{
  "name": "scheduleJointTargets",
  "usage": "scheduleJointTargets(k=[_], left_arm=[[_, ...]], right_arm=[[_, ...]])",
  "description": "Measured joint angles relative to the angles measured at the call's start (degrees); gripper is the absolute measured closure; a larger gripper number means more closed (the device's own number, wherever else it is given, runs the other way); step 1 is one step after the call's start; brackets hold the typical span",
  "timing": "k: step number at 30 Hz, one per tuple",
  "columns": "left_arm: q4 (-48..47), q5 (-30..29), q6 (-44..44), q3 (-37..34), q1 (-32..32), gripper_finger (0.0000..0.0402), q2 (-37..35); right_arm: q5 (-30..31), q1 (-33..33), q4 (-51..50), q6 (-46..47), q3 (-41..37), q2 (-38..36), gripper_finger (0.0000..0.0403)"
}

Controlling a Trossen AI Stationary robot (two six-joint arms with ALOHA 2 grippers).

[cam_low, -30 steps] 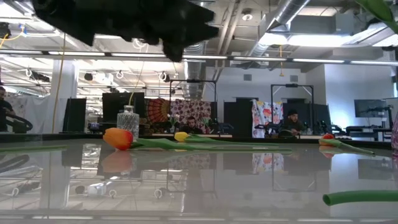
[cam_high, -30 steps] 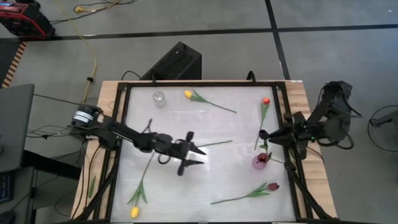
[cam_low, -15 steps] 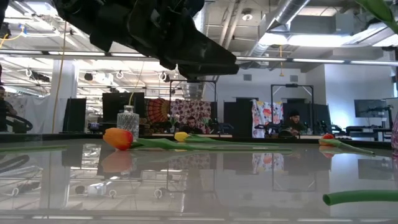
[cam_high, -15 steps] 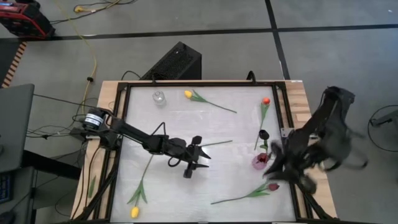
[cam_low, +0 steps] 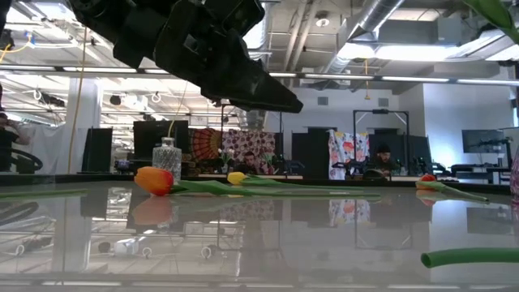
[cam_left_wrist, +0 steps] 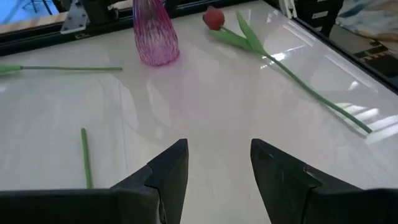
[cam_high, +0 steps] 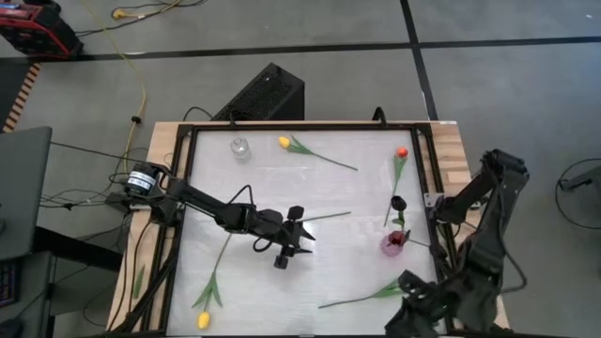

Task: Sort flowers into vase by color
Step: Put the dark red flower into the pink vase

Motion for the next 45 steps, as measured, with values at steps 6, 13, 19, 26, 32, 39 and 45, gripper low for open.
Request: scheduleJointTargets(k=[6, 13, 19, 26, 32, 39, 45], left_arm=[[-0.2, 0.0, 0.1, 0.0, 0.0, 0.0237, 0.0], [-0.2, 0.0, -0.4, 0.0, 0.0, 0.0237, 0.0], [-0.2, 0.0, -3.8, 0.0, 0.0, 0.0237, 0.0], [-0.5, -0.1, -5.7, 0.0, -1.6, 0.0237, 0.0], [-0.6, -0.4, -5.6, 0.0, -2.4, 0.0237, 0.0], [-2.1, -0.5, -5.3, 0.0, -2.4, 0.0237, 0.0], [-2.6, -0.5, -5.2, 0.0, -2.4, 0.0237, 0.0]], right_arm=[[-6.8, 0.9, -11.8, 23.6, 0.0, 5.2, 0.0294], [-15.8, 1.8, -20.2, 26.2, 0.0, 8.7, 0.0294], [-17.0, 2.0, -35.2, 22.0, 0.0, 9.0, 0.0294], [-10.5, 1.6, -37.1, 4.7, -2.2, 8.9, 0.0294], [-10.2, 1.6, -29.6, -4.2, -8.3, 9.0, 0.0294], [-9.6, 0.3, -20.5, -15.4, -13.7, 9.0, 0.0294], [-8.7, -1.2, -14.4, -24.7, -16.4, 9.0, 0.0275]])
